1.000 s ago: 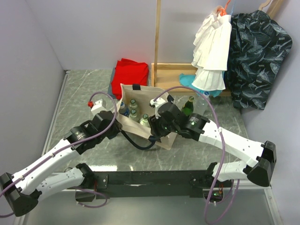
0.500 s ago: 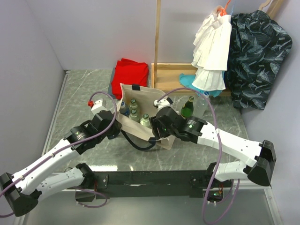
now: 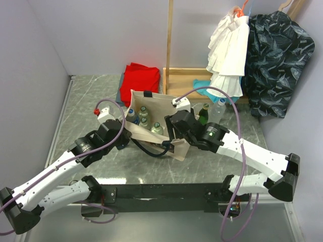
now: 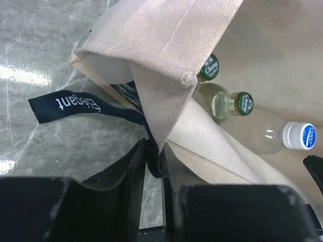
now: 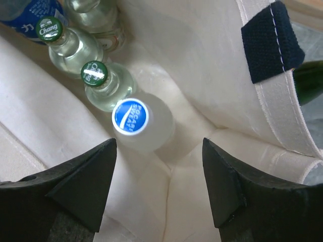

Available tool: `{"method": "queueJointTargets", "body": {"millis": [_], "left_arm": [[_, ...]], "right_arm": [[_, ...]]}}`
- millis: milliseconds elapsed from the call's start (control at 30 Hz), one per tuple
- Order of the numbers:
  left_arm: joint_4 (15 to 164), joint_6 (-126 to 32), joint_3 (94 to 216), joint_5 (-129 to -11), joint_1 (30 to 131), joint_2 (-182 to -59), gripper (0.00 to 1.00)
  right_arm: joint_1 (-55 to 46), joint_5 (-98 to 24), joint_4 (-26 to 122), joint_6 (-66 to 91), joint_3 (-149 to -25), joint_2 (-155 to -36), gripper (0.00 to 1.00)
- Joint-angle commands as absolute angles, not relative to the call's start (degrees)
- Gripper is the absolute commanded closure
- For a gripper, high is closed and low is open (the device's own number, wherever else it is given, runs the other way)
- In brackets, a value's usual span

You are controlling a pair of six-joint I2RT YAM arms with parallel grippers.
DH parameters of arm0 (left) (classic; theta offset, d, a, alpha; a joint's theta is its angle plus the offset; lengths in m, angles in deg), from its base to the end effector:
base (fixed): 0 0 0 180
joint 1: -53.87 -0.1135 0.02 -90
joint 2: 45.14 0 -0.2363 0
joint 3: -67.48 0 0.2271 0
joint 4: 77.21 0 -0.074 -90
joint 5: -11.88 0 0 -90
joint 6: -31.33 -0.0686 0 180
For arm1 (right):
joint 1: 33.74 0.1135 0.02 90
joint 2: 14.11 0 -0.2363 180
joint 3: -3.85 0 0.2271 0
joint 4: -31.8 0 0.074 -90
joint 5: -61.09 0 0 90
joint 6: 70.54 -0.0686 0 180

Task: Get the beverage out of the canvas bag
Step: Take out the drink from the canvas bag.

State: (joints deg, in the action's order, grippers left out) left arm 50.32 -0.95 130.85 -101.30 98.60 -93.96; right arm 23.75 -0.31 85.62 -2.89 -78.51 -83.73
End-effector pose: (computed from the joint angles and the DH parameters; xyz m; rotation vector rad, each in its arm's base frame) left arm 0.1557 -0.1162 0.2642 -0.4714 2.1769 -0.5596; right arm 0.1676 0.2019 0.2969 -0.4169 2.1536 0.2101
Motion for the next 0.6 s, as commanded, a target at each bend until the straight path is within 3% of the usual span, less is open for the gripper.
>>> {"method": "queueJointTargets", "body": {"millis": [0, 567], "left_arm": [[47.83, -1.71, 129.73, -100.54, 98.6, -92.87, 0.78], [48.09, -1.54, 129.29, -100.89, 98.69, -92.78, 0.76]], "right_arm": [[24.0, 2.99, 85.27, -1.11, -81.34, -85.29, 0.24], [22.95, -1.58, 82.37, 1.88, -83.45, -88.64, 0.27]]}}
